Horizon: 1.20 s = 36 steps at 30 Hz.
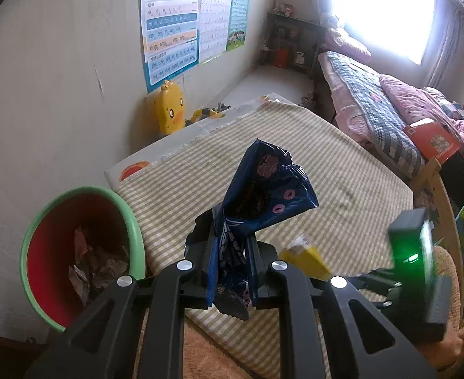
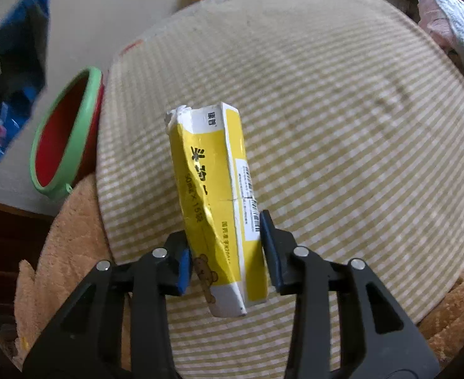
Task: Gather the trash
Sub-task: 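Carry the blue wrapper and yellow box over the bucket and open both grippers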
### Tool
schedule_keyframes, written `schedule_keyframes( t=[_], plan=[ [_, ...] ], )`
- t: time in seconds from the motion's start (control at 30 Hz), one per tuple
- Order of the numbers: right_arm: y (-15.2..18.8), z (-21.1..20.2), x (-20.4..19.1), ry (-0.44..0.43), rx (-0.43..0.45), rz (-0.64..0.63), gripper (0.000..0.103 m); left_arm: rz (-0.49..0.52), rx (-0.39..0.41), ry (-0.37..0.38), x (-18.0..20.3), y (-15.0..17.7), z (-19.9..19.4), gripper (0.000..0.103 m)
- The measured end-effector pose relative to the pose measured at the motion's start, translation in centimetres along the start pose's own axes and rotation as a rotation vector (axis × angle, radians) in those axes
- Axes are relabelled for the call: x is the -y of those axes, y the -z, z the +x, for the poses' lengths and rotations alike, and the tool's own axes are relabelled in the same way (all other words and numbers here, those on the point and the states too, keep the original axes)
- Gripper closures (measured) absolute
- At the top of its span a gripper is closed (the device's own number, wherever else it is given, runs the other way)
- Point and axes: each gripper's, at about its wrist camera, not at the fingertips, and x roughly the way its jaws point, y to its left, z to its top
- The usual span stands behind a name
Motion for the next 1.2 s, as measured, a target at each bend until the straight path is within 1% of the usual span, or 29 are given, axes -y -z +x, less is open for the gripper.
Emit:
schedule_keyframes(
  t=[0.23, 0.47, 0.8, 1.0, 1.2],
  plan=[
    [-0.9, -4.1, 0.7, -0.040, 0.112, 0.072, 0.066, -0.012, -0.014, -0.026, -0.4, 0.3, 0.6, 0.090],
    [-1.6, -7.3, 0.5, -0.075, 0.175, 0.080, 0.066, -0.023, -0.024, -0.031, -0.8, 0.6, 0.9, 0.090],
    [-2.1, -9.6, -1.8, -0.112, 0.224, 0.038, 0.066, -0.050, -0.020, -0.045, -1.9, 0.9, 0.8, 0.090],
    [-2.3, -10.5, -3.1, -0.134, 0.247, 0.016, 0.066, -0.068, -0.007, -0.080, -3.0, 0.8, 0.3, 0.090],
    [-2.4, -10.4, -4.3, -0.141, 0.239, -0.004, 0.066, -0.083, 0.010, -0.114, -4.2, 0.9, -0.1, 0.090]
  ],
)
